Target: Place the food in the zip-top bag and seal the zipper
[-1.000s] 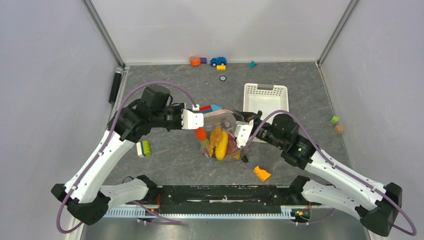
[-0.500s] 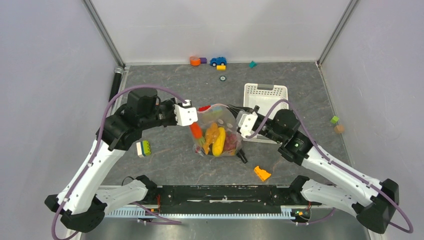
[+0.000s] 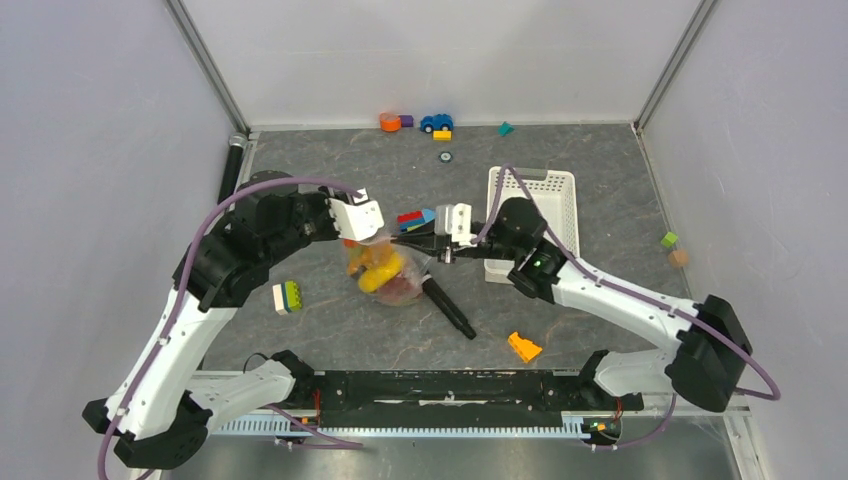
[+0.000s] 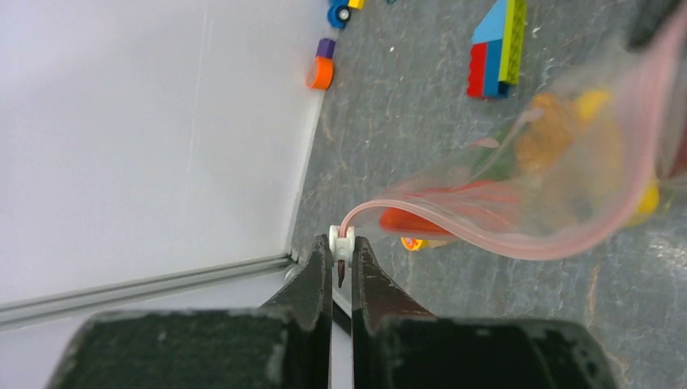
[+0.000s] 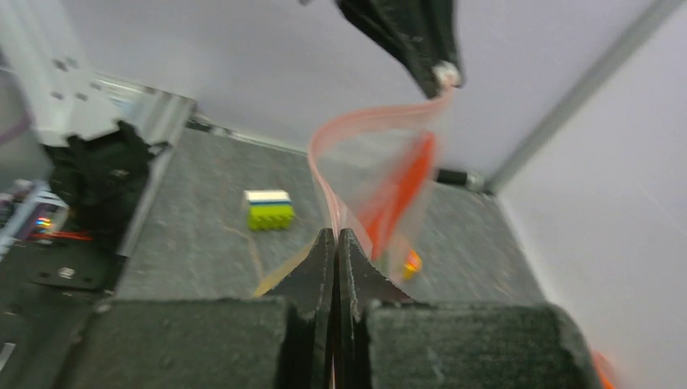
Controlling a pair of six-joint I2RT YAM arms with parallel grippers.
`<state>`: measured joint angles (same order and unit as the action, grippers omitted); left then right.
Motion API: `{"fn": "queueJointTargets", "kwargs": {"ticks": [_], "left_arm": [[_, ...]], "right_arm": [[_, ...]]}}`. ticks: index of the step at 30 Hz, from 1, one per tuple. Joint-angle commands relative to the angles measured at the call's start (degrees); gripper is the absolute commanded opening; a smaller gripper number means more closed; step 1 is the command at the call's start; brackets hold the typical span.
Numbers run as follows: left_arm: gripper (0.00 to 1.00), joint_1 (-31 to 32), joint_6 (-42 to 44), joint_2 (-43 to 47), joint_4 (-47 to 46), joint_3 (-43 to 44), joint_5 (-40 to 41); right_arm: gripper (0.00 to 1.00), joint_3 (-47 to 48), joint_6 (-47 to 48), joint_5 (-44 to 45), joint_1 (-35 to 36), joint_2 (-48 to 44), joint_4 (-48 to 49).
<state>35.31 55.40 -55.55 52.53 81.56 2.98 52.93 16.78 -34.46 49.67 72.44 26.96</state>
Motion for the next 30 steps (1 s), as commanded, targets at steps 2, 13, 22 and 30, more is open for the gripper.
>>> {"fn": "queueJointTargets", "kwargs": {"ticks": [2, 13, 22, 30], "left_arm": [[0.02, -0.16, 3.58, 1.32, 1.08, 4.96, 4.55], [0.03, -2.42, 5.65, 0.14, -4.99, -5.86, 6.71], [1.00, -13.51, 1.05, -7.41, -14.75, -4.93, 2.34], [1.00, -14.43, -10.05, -5.73, -29.74, -6.20, -2.69]], "right_arm": [[0.00, 4.23, -14.92, -12.69, 1.13, 5.96, 14.00], [0.00, 11.77, -15.92, 5.70, -1.02, 19.72, 3.33], [0.00, 19.26, -12.57, 18.52, -4.88, 28.77, -0.37], [0.00, 36.09, -6.23, 21.21, -8.21, 43.35, -0.87]]}}
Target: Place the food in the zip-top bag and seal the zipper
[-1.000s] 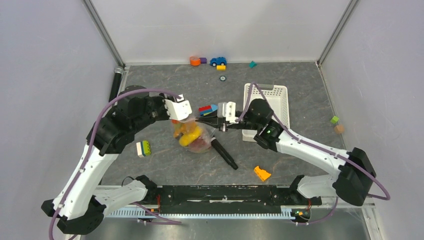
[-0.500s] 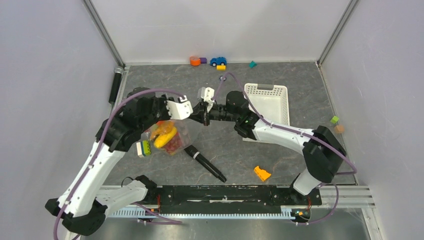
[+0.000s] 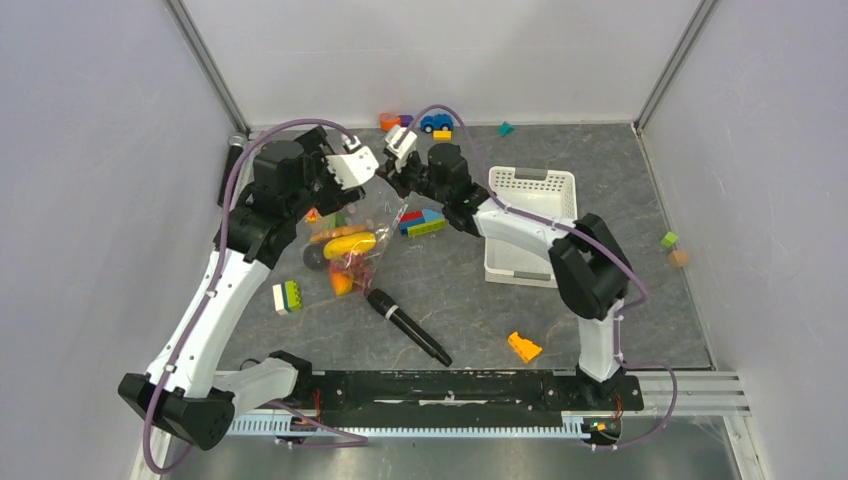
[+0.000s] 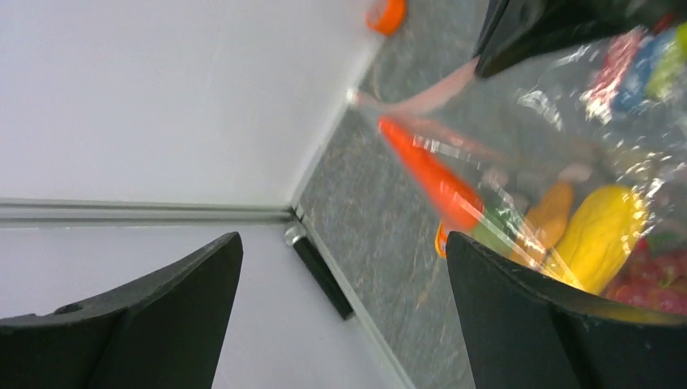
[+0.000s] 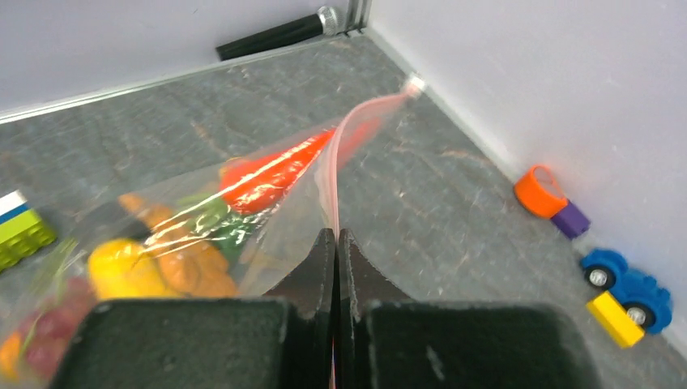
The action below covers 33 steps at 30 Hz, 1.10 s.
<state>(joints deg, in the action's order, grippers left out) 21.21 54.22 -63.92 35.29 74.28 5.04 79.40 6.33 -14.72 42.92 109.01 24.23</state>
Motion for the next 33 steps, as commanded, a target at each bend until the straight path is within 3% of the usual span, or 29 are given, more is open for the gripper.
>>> {"fn": "queueJointTargets", "kwargs": {"ticks": [1, 6, 12, 14, 17, 20, 22, 26, 33], "left_arm": [[1.00, -0.38, -10.54, 3.26, -14.66, 0.62, -4.77], [1.00, -0.42, -19.71, 4.96, -26.30, -3.60, -4.03], [1.00, -0.45, -37.48, 2.68, -33.87, -5.02, 4.66], [1.00, -0.44, -45.02, 3.03, -34.97, -6.34, 8.95], [1.00, -0.43, -53.02, 5.85, -37.17, -10.24, 9.80], [1.00, -0.41, -59.18, 9.59, -35.64, -13.55, 8.90], [1.00, -0.47, -62.08, 11.71, -28.83, -13.64, 9.83], [1.00, -0.44, -72.16, 15.76, -19.62, -14.64, 18.63], [1.00, -0.43, -82.53, 19.17, -8.99, -17.94, 22.93]], "right_arm": [[0.00, 13.01, 4.26, 0.68, -1.96, 9.12, 1.69], [0.00, 26.19, 6.02, 2.95, -4.43, 20.15, -0.65], [0.04, 30.84, 10.87, 11.33, -6.50, 26.51, 3.05], [0.16, 30.81, 11.25, 10.75, -6.95, 27.77, 4.69], [0.58, 30.69, 14.22, 7.45, -6.97, 27.49, 4.43], [0.82, 28.53, 15.64, 9.04, -7.14, 23.50, 2.78], [0.98, 25.37, 14.29, 13.22, -7.73, 18.40, 1.65], [0.98, 10.99, 1.35, 20.38, -10.38, 3.78, 3.53], [0.98, -22.96, -12.18, 21.86, -19.77, -25.05, -0.83]]}}
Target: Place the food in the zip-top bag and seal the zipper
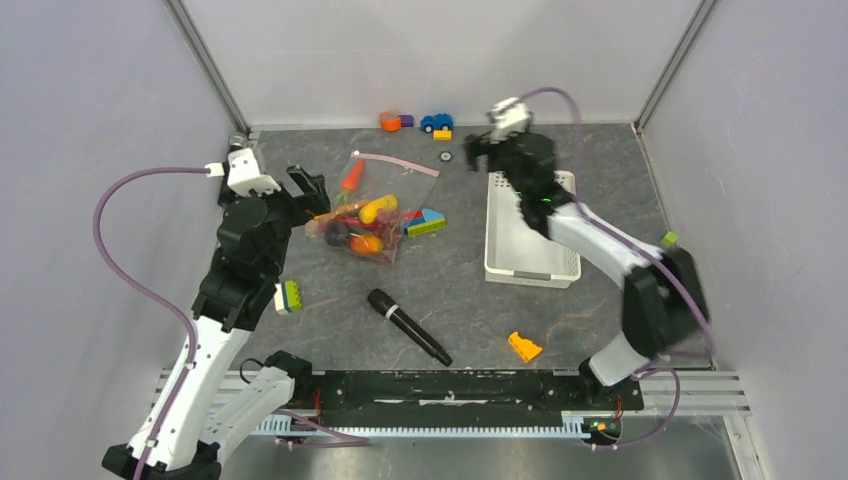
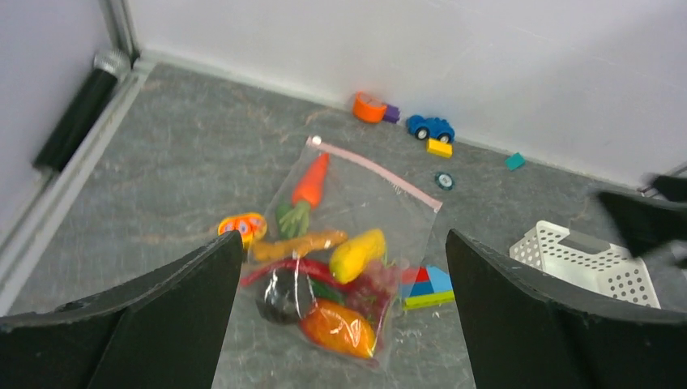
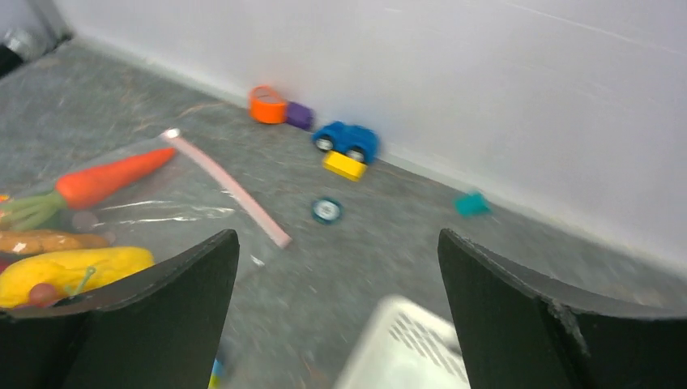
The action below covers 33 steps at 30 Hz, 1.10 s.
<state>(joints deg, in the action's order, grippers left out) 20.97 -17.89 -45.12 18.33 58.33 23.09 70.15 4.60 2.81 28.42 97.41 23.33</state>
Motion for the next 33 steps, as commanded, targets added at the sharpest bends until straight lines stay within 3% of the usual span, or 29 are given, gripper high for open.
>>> {"fn": "queueJointTargets", "kwargs": {"ticks": [1, 4, 8, 13, 19, 33], "left_arm": [[1.00, -0.20, -11.74, 0.56, 9.07, -2.47, 5.35], [1.00, -0.14, -14.80, 1.29, 12.63, -4.13, 6.27], [1.00, -0.16, -17.27, 2.54, 13.72, -7.19, 7.05], [1.00, -0.13, -19.04, 2.67, 16.78, -8.49, 8.23], [1.00, -0.07, -20.08, 3.78, 17.98, -9.23, 9.66], [1.00, -0.09, -21.11, 7.62, 17.62, -10.95, 11.53]], "right_arm": [[0.98, -18.98, -12.27, 4.50, -7.58, -16.98, -0.20], [0.98, -30.49, -16.06, 3.38, -14.92, -27.98, -3.03], [0.98, -40.35, -17.62, 9.42, -22.23, -39.28, -10.91], [0.98, -47.34, -18.06, 24.03, -22.58, -51.56, -19.93], [0.98, -54.19, -20.40, 29.06, -22.54, -65.63, -18.26], [0.98, -55.99, -22.96, 35.57, -22.57, -71.61, -20.53]]}}
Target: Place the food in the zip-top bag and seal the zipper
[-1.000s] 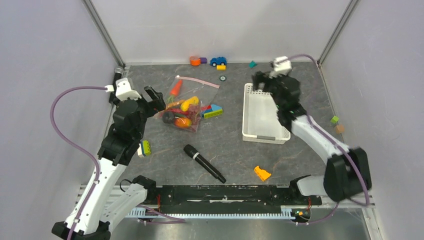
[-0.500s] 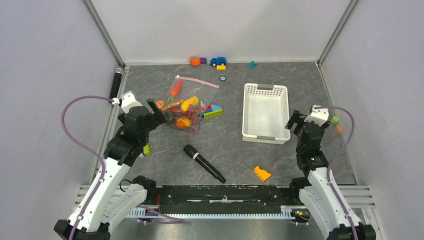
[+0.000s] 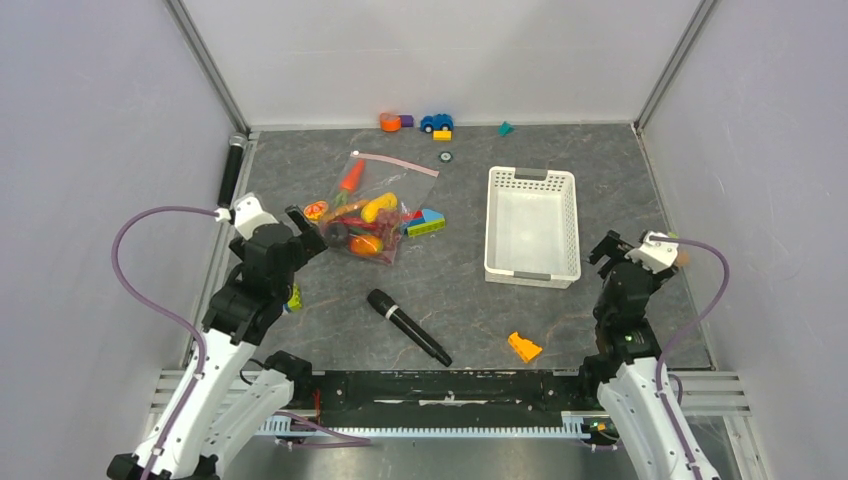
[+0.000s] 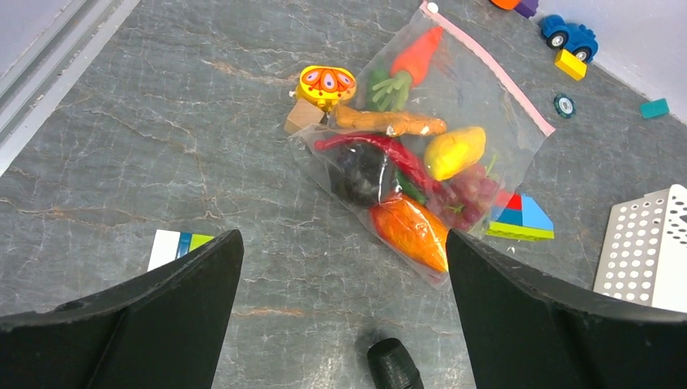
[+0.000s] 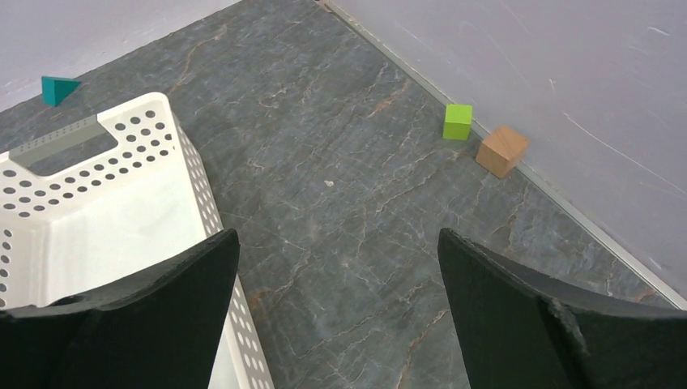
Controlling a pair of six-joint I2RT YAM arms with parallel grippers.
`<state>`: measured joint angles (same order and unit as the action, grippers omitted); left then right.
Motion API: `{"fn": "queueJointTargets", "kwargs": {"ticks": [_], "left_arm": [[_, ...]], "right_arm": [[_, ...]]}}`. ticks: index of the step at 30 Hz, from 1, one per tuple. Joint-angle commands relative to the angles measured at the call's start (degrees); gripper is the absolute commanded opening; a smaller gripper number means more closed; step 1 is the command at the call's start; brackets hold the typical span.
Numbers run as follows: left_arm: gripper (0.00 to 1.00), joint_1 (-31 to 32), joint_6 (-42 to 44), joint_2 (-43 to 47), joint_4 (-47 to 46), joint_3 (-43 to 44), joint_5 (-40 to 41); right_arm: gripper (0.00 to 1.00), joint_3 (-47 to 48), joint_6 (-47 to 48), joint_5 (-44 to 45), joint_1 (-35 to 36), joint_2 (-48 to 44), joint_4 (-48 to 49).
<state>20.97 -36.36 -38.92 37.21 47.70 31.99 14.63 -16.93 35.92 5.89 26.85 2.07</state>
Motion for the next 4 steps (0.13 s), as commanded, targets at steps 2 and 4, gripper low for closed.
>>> {"fn": "queueJointTargets", "kwargs": {"ticks": [2, 4], "left_arm": [[1.00, -0.08, -2.90, 1.98, -1.31, -0.41, 2.90], [1.00, -0.09, -3.07, 2.55, -1.73, -0.71, 3.12]], "right_arm": [[0.98, -0.57, -1.35, 2.71, -0.03, -1.40, 0.75], [0.98, -0.48, -1.60, 2.84, -0.03, -1.59, 0.90]]}}
